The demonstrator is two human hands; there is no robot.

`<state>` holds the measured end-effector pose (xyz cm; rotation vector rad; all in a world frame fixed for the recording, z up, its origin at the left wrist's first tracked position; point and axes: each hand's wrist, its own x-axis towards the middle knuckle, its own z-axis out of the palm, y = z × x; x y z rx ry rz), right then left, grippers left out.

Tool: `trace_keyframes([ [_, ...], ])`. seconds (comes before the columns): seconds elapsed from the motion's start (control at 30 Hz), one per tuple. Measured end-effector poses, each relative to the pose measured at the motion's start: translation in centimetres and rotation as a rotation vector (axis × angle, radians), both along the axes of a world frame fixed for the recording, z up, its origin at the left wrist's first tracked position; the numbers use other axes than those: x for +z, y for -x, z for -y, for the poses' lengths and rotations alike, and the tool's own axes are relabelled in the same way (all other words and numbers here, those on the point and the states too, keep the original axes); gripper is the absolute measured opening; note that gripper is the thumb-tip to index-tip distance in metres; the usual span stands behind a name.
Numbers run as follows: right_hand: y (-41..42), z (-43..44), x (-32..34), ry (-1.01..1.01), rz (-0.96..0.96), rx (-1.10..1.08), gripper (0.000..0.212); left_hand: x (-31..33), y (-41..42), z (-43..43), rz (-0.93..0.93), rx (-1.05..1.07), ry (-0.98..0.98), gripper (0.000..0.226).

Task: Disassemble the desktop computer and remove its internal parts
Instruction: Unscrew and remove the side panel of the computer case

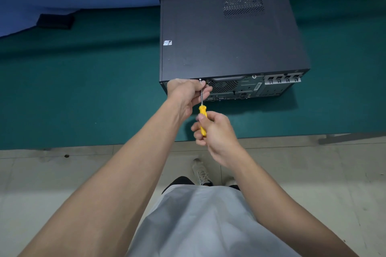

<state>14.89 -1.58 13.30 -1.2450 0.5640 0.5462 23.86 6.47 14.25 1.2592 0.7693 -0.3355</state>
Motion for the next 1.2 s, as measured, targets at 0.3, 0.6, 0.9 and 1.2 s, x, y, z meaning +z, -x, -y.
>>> trace_keyframes([
  [0.3, -0.3, 0.6, 0.0, -0.1, -0.03, -0.026, 0.011, 0.0, 0.1, 0.2, 0.01, 0.001, -0.001, 0.016],
  [0.6, 0.2, 0.4, 0.1, 0.609, 0.163, 0.282, 0.011, 0.1, 0.3, 0.1, 0.013, -0.017, 0.006, 0.008],
  [0.9, 0.0, 2.9, 0.1, -0.52, -0.191, -0.043, 0.017, -0.1, 0.1, 0.1, 0.009, -0.008, 0.006, 0.01],
  [1.2, 0.9, -0.2, -0.4, 0.921, 0.303, 0.327, 0.008, -0.4, 0.2, 0.1, 0.005, 0.013, 0.057, 0.006],
])
